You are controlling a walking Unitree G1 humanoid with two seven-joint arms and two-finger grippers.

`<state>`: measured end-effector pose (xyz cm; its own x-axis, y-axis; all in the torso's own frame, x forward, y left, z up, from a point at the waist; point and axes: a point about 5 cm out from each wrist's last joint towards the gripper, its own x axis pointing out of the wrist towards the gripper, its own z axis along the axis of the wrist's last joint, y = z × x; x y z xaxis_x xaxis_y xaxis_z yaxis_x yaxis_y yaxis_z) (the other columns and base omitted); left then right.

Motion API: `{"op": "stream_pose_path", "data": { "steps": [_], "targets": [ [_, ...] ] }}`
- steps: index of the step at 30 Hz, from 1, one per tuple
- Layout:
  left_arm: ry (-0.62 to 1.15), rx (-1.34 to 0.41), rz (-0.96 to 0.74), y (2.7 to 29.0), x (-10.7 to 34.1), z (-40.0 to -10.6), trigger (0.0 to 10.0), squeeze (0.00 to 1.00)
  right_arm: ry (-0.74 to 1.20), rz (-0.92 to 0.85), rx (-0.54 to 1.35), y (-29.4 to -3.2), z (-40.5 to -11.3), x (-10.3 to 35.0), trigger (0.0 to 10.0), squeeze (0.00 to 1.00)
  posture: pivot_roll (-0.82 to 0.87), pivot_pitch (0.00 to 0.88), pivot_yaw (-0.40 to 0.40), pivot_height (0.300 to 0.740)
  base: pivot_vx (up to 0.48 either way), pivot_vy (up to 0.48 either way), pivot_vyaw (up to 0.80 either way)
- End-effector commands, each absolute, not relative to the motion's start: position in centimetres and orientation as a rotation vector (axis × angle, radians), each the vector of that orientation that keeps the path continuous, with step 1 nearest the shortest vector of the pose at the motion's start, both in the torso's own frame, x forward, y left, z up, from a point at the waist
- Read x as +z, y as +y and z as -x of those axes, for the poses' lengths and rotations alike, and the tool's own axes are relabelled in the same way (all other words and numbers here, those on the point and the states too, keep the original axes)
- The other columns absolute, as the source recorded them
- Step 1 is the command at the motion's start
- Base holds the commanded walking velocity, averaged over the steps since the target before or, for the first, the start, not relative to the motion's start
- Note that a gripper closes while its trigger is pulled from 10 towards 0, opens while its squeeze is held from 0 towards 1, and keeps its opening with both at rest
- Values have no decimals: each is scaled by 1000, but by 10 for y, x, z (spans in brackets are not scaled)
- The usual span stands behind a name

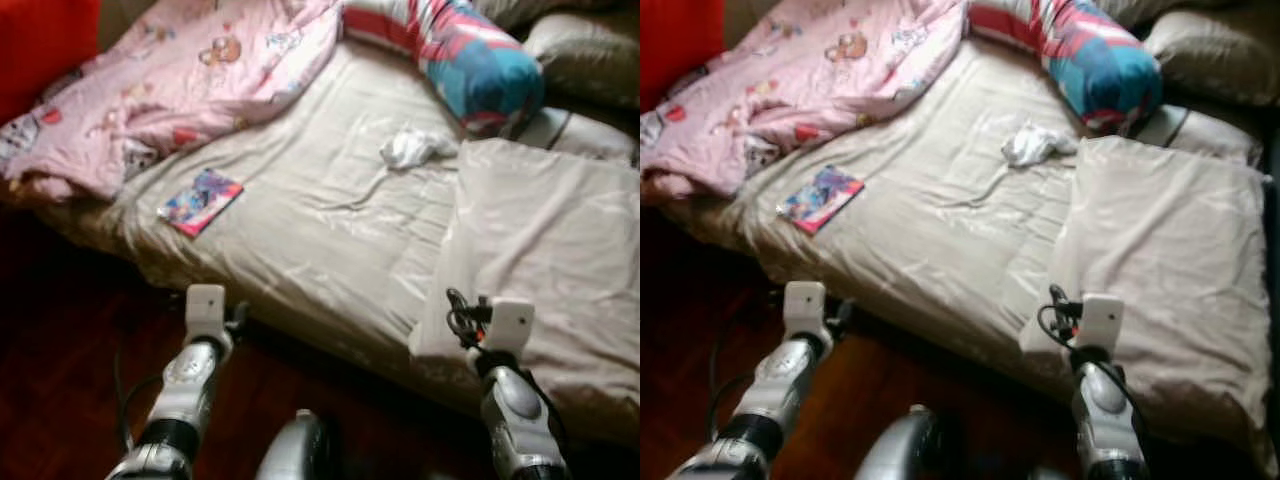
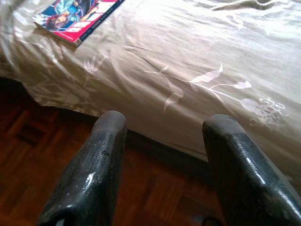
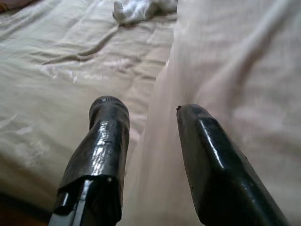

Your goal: Clean up the room

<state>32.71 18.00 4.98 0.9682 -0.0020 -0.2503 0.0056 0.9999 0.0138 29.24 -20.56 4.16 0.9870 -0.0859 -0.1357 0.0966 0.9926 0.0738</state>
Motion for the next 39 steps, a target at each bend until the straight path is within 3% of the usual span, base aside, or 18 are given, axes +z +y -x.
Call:
{"op": "stream_pose_path", "data": {
  "steps": [1, 16, 21, 27, 34, 39],
  "targets": [
    [298, 13, 3, 184, 39, -321, 10000, 0, 161, -104, -136, -211, -286, 33, 10000, 0, -139, 233, 107, 740, 0, 0, 0],
    [477, 41, 26, 187, 7, -303, 10000, 0, 314, -173, -198, -215, -274, 2, 10000, 0, -156, 181, 78, 740, 0, 0, 0],
    [587, 72, 37, 187, -14, -284, 10000, 0, 431, -152, -151, -210, -262, -17, 10000, 0, -154, 146, 53, 740, 0, 0, 0],
    [749, 49, 37, 176, -41, -257, 10000, 0, 630, -8, -35, -200, -242, -42, 10000, 0, -130, 82, -13, 740, 0, 0, 0],
    [813, -12, -53, 168, -51, -245, 10000, 0, 687, -22, -59, -200, -234, -49, 10000, 0, -138, 74, 4, 740, 0, 0, 0],
    [881, 30, -68, 178, -60, -230, 10000, 0, 777, -26, -75, -192, -209, -67, 10000, 0, -123, 72, 18, 740, 0, 120, 0]
  ]
}}
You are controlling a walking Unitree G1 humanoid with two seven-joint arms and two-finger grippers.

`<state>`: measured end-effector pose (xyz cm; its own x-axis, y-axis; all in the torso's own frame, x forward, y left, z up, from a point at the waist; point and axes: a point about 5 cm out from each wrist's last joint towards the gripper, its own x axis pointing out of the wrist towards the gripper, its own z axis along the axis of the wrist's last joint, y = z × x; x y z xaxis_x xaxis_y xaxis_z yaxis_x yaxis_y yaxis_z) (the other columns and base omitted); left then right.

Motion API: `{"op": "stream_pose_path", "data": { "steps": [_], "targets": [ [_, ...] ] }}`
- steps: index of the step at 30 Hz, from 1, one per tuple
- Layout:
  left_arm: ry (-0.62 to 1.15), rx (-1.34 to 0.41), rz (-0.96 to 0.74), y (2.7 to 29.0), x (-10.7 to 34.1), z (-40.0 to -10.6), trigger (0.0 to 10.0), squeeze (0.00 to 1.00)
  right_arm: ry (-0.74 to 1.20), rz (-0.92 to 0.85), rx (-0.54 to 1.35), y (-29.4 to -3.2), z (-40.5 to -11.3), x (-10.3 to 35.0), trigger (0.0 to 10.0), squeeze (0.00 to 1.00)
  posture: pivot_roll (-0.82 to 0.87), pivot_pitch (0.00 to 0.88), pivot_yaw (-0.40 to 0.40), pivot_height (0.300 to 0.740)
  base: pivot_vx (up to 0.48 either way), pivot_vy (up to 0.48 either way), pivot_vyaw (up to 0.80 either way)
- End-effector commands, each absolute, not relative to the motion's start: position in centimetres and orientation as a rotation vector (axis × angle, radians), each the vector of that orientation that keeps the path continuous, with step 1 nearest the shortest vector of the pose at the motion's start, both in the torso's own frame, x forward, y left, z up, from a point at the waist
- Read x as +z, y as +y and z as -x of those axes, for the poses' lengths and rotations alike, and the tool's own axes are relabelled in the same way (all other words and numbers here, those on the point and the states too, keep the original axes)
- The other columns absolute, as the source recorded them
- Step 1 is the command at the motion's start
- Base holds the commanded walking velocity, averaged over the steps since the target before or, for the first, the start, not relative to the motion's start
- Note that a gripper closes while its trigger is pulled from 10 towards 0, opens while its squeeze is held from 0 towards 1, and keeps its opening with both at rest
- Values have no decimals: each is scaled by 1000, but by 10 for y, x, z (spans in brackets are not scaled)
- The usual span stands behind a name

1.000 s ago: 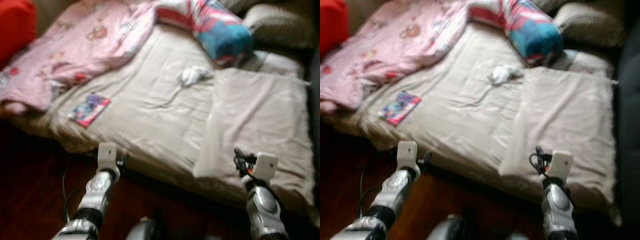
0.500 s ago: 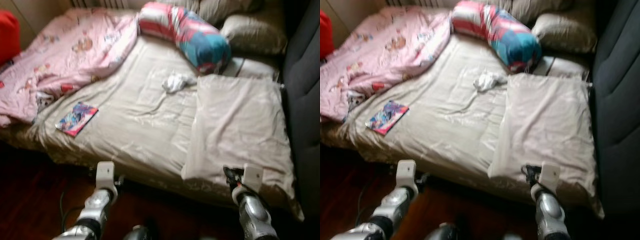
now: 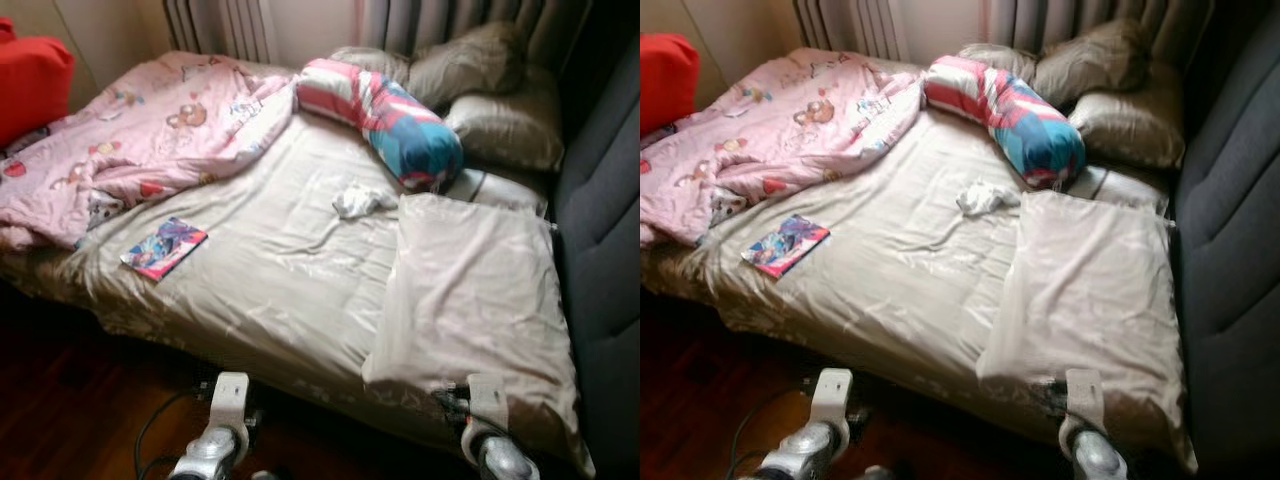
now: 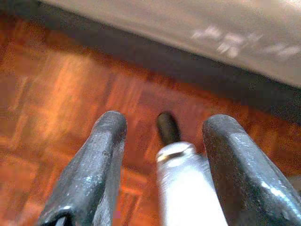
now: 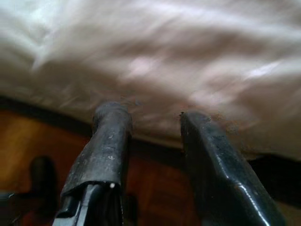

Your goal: Clean up the room

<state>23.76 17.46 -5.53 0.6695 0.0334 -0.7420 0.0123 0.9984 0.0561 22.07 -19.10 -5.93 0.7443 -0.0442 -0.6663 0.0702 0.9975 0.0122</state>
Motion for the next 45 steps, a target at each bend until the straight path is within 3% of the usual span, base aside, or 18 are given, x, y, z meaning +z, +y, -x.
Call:
{"op": "stream_pose_path", "data": {
  "steps": [1, 6, 14, 22, 27, 45],
  "targets": [
    [881, 30, -68, 178, -60, -230, 10000, 0, 777, -26, -75, -192, -209, -67, 10000, 0, -123, 72, 18, 740, 0, 326, 0],
    [898, 40, -122, 194, -61, -226, 10000, 0, 815, -26, -112, -196, -196, -74, 10000, 0, -136, 73, 33, 740, 0, 449, 0],
    [934, 72, -111, 198, -68, -213, 10000, 0, 858, -16, -168, -208, -183, -79, 10000, 0, -135, 88, 21, 740, 0, 465, 0],
    [938, 86, -114, 200, -70, -210, 10000, 0, 877, -37, -207, -209, -182, -80, 10000, 0, -121, 113, 12, 740, 0, 466, 0],
    [944, 71, -143, 201, -70, -209, 10000, 0, 873, -41, -216, -208, -184, -79, 10000, 0, -111, 124, 20, 740, 0, 468, -800],
    [950, 58, -167, 203, -70, -207, 10000, 0, 905, -54, -246, -205, -176, -84, 10000, 0, -113, 162, 43, 740, 0, 474, 0]
  ]
}}
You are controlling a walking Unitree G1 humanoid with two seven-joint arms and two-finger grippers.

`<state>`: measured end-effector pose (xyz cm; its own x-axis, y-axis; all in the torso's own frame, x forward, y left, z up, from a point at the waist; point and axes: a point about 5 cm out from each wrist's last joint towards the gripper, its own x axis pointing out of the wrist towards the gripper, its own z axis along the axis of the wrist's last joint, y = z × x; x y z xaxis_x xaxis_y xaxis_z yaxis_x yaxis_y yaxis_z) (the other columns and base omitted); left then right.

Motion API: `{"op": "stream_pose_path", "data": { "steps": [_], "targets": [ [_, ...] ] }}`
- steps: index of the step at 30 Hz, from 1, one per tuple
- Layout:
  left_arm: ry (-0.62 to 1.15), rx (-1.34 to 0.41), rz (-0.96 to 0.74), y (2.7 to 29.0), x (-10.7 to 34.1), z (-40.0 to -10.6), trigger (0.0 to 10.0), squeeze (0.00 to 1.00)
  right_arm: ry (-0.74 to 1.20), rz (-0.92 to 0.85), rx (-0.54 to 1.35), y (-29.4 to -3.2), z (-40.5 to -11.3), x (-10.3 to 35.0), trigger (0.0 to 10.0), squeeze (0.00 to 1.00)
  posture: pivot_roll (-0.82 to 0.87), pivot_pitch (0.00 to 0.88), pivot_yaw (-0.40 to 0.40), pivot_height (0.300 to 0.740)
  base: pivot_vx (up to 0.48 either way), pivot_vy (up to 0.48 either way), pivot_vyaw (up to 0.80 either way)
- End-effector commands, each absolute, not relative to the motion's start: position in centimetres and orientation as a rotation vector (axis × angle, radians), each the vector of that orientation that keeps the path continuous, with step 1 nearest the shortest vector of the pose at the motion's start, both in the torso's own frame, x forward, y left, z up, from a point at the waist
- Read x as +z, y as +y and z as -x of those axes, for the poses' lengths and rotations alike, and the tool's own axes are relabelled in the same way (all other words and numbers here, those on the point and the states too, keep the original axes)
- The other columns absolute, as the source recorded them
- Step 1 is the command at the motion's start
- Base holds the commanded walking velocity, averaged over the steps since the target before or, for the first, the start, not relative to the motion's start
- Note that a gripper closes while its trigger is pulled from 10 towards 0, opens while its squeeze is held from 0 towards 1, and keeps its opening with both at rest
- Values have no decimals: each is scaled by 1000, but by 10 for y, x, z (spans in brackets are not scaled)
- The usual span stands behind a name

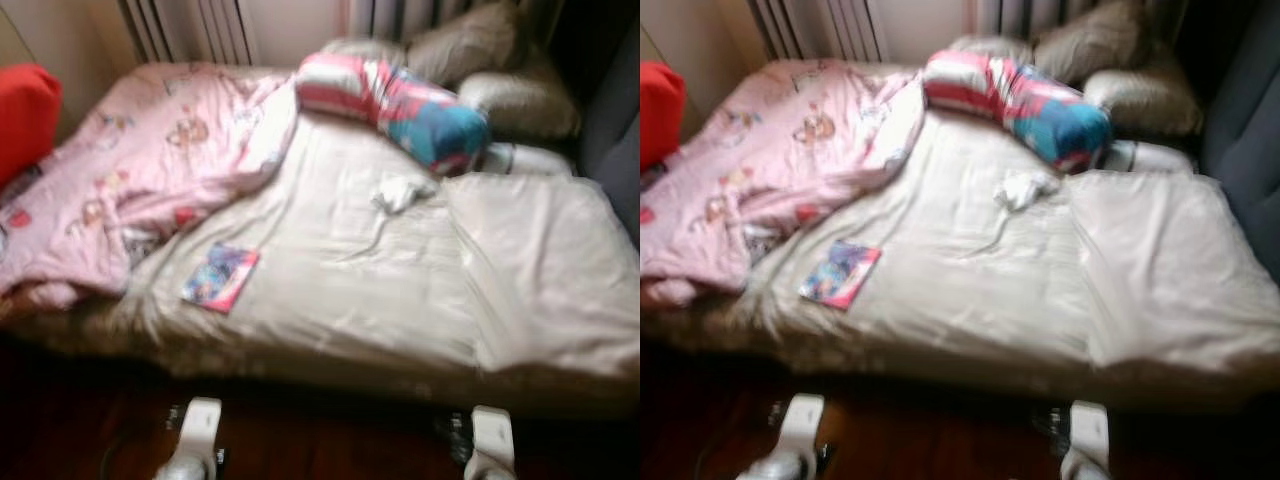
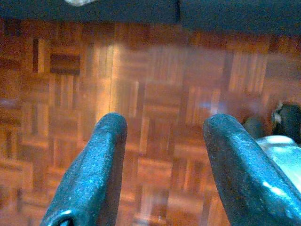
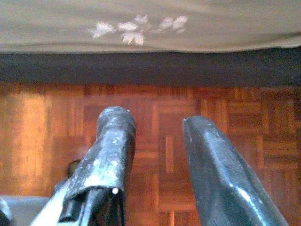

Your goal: Clean up the room

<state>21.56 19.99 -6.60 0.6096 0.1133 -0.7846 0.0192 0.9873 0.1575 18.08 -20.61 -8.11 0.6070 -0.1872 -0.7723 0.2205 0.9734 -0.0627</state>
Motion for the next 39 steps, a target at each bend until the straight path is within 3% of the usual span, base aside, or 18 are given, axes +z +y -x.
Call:
{"op": "stream_pose_path", "data": {
  "steps": [1, 39],
  "targets": [
    [950, 57, -168, 203, -71, -207, 10000, 0, 907, -54, -246, -206, -176, -84, 10000, 0, -113, 162, 43, 740, 0, 476, 0],
    [973, 53, -183, 206, -74, -200, 10000, 0, 930, -41, -233, -203, -169, -87, 10000, 0, -114, 157, 47, 740, 0, 474, 0]
  ]
}}
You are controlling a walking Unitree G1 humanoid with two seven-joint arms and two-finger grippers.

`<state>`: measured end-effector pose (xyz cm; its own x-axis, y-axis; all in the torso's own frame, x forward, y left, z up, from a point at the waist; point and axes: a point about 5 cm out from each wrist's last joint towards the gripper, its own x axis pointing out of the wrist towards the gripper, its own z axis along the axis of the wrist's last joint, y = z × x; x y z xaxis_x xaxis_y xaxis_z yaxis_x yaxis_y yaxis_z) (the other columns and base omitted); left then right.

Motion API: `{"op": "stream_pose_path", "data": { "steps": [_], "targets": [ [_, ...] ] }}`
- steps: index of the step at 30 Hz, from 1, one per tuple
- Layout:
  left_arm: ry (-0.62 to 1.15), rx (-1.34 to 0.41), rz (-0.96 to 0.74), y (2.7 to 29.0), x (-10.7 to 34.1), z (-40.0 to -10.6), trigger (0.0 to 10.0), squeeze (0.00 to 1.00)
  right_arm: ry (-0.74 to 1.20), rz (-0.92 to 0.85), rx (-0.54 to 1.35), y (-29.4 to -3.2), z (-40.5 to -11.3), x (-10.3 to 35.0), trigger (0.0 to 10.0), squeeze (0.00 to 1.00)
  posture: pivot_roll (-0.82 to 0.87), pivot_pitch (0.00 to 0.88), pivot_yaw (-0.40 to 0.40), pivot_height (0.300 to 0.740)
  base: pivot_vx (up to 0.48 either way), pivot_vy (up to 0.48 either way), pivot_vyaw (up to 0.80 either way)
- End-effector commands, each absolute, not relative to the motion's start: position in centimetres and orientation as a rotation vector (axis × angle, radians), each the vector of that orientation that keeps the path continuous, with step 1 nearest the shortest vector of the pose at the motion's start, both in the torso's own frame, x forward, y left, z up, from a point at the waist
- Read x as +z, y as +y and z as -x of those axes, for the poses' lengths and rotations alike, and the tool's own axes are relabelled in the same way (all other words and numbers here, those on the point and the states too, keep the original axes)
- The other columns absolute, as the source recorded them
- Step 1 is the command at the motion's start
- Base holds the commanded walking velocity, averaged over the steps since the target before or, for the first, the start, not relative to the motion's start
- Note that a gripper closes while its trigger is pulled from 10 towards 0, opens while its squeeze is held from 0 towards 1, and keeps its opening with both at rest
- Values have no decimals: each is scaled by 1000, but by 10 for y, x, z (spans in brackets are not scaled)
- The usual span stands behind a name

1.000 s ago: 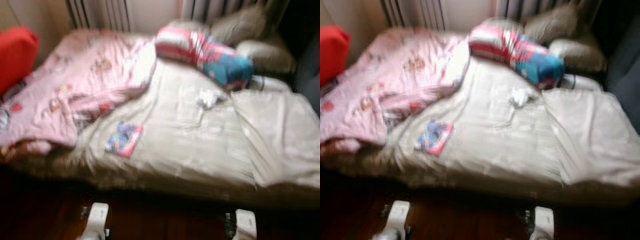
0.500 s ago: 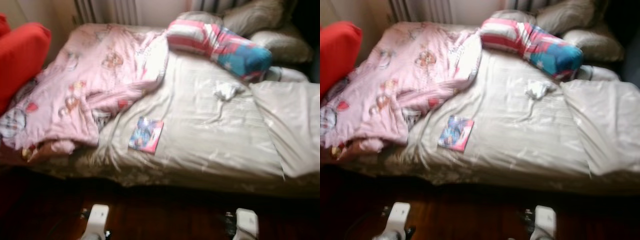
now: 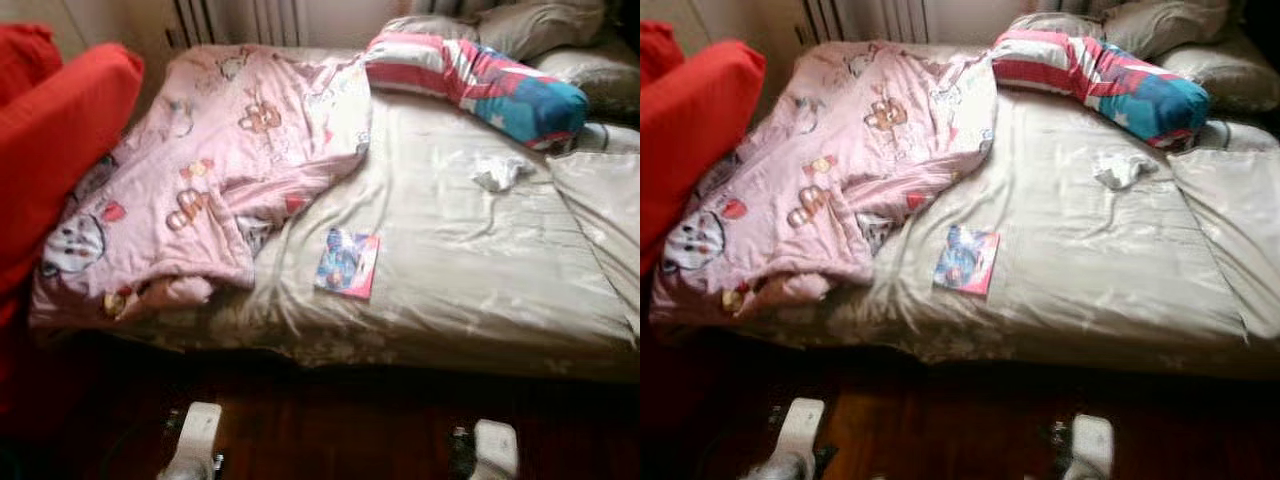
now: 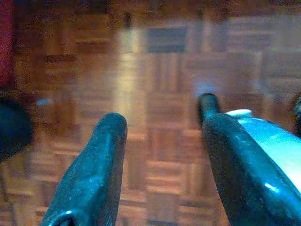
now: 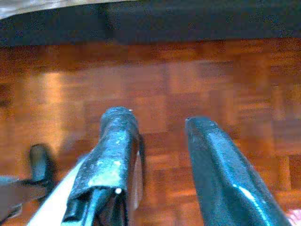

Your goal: Clean up the room

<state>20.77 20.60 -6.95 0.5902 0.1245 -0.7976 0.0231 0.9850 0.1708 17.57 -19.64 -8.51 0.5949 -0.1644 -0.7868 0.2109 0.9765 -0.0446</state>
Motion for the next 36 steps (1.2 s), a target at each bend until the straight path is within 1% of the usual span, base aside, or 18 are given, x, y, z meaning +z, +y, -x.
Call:
{"op": "stream_pose_path", "data": {
  "steps": [1, 10, 26, 36],
  "targets": [
    [974, 53, -184, 206, -74, -200, 10000, 0, 930, -40, -232, -203, -168, -87, 10000, 0, -114, 153, 45, 740, 0, 472, 0],
    [977, 51, -180, 205, -76, -197, 10000, 0, 937, -27, -219, -204, -166, -88, 10000, 0, -115, 148, 39, 740, 0, 453, 0],
    [959, 40, -140, 198, -75, -201, 10000, 0, 937, -8, -202, -205, -165, -88, 10000, 0, -125, 129, 28, 740, 0, 0, 0],
    [945, 41, -102, 190, -74, -204, 10000, 0, 928, 9, -198, -210, -167, -87, 10000, 0, -114, 151, 6, 740, 0, 0, 0]
  ]
}}
